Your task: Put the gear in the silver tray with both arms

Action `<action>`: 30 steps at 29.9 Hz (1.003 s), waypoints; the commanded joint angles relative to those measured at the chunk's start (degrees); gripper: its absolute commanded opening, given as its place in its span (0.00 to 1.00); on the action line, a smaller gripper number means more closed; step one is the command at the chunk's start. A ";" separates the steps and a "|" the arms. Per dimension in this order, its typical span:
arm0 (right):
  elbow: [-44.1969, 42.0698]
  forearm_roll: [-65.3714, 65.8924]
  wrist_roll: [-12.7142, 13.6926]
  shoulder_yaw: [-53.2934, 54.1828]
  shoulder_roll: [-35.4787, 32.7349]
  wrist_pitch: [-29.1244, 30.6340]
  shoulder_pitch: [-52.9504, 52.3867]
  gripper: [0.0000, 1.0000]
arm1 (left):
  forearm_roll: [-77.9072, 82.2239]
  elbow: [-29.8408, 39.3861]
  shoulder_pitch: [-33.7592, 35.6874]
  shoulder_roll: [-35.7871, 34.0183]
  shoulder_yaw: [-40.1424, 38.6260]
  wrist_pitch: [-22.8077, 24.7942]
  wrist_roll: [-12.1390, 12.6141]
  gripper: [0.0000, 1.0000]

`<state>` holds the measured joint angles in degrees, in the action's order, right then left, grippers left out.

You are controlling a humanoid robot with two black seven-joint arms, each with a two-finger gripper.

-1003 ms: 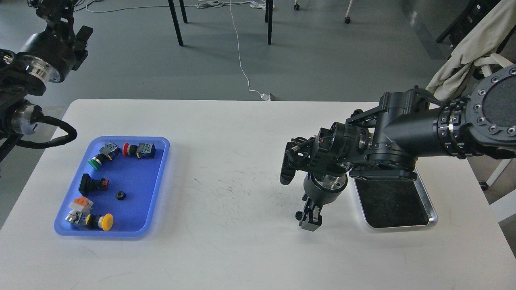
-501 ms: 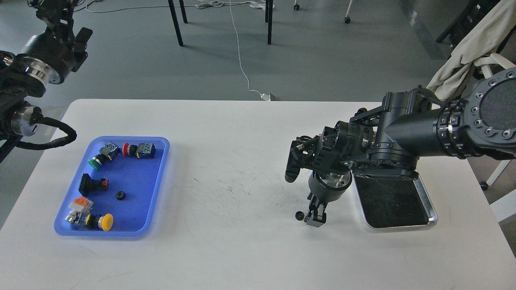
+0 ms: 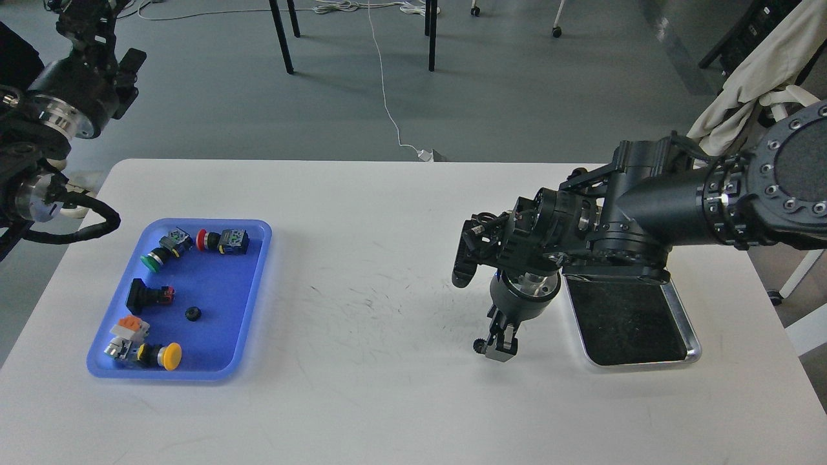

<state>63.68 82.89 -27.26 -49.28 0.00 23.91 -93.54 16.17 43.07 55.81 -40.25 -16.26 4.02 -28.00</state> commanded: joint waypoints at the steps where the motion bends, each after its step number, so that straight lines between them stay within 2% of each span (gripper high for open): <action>1: -0.22 -0.44 -0.08 -0.20 0.00 0.00 0.11 0.63 | 0.00 0.00 0.00 0.00 0.00 -0.07 0.00 0.98; 18: -0.31 -0.36 -0.74 -0.29 0.00 0.00 0.82 0.62 | -0.09 0.00 -0.53 -0.62 0.00 0.02 0.00 0.98; 30: -1.10 -0.27 -0.74 -0.29 0.00 0.00 1.43 0.52 | -0.09 0.00 -0.97 -1.67 0.00 0.19 0.00 0.98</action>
<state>63.12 82.60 -28.01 -49.57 0.00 23.91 -92.18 16.08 43.08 54.94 -41.56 -16.26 4.22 -28.00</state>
